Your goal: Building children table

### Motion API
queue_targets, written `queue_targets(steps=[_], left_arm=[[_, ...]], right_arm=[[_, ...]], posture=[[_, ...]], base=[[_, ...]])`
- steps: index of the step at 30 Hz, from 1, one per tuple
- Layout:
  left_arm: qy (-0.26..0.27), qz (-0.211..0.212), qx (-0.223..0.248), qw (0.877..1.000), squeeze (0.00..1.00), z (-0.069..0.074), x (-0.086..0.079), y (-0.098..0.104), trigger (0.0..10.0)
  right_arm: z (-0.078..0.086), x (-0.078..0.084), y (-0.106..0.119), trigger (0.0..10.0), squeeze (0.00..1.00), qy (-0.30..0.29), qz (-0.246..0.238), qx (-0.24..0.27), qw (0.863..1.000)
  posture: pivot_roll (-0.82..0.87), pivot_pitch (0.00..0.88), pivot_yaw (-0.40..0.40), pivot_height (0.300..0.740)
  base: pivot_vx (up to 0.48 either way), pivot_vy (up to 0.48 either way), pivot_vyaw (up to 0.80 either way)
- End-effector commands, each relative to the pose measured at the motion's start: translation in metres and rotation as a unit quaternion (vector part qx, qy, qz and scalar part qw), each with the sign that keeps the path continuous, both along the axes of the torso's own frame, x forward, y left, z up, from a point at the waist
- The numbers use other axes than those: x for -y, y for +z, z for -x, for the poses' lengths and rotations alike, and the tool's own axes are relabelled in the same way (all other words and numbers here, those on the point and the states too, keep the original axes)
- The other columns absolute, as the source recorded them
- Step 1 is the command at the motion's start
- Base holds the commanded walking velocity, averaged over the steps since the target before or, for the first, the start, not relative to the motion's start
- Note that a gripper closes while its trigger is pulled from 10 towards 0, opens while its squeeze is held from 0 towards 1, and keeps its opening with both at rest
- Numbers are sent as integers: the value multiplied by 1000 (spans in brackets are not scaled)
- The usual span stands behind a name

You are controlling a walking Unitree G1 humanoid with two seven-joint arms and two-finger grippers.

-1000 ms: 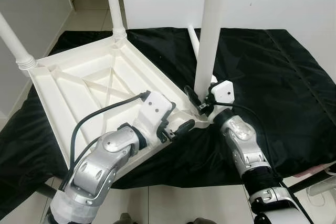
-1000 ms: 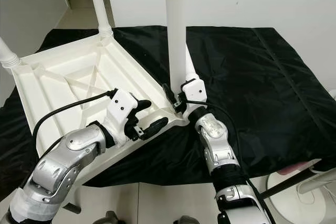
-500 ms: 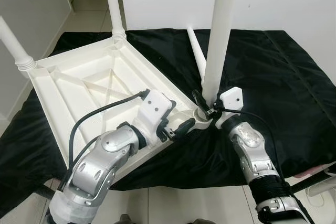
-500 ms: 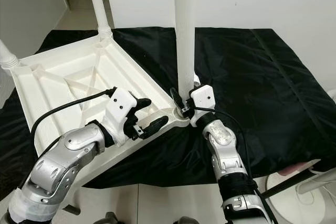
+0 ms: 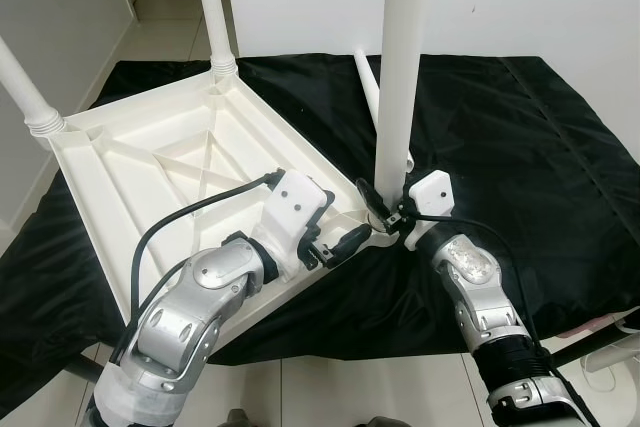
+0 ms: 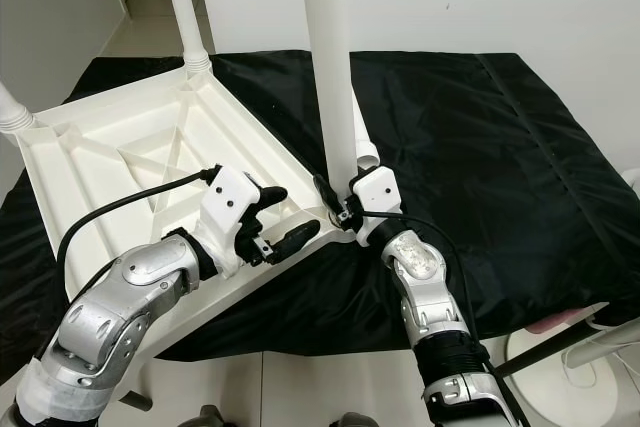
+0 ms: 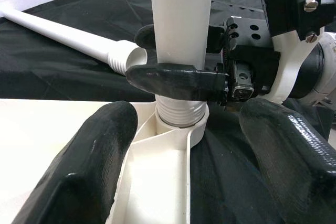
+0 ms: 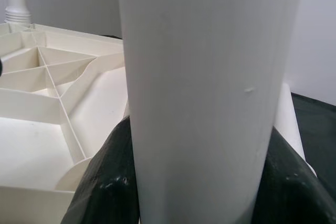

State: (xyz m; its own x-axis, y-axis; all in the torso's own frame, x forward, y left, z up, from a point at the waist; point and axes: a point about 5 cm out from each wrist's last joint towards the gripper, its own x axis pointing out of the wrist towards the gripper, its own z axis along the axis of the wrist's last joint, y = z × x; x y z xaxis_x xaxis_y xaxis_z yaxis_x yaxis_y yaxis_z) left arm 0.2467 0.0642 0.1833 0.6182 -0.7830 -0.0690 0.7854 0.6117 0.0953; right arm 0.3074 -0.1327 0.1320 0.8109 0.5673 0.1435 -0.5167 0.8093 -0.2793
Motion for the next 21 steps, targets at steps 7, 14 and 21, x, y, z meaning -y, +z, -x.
queue_targets(steps=[7, 14, 21], left_arm=[[15, -1, -3, 1000, 0, -1, -3, 0, 10000], [14, 0, -2, 1000, 0, 0, -2, 0, 10000], [13, 1, -2, 1000, 0, -1, -2, 1, 10000]], right_arm=[[17, 1, -35, 10000, 0, 26, 33, -75, 996], [24, 4, -39, 10000, 0, 46, 26, -83, 995], [33, 8, -42, 10000, 0, 69, -21, -100, 992]], posture=[[-6, 28, 25, 740], [-11, 32, 27, 740], [-14, 38, 28, 740]], base=[[0, 0, 0], [0, 0, 0], [0, 0, 0]])
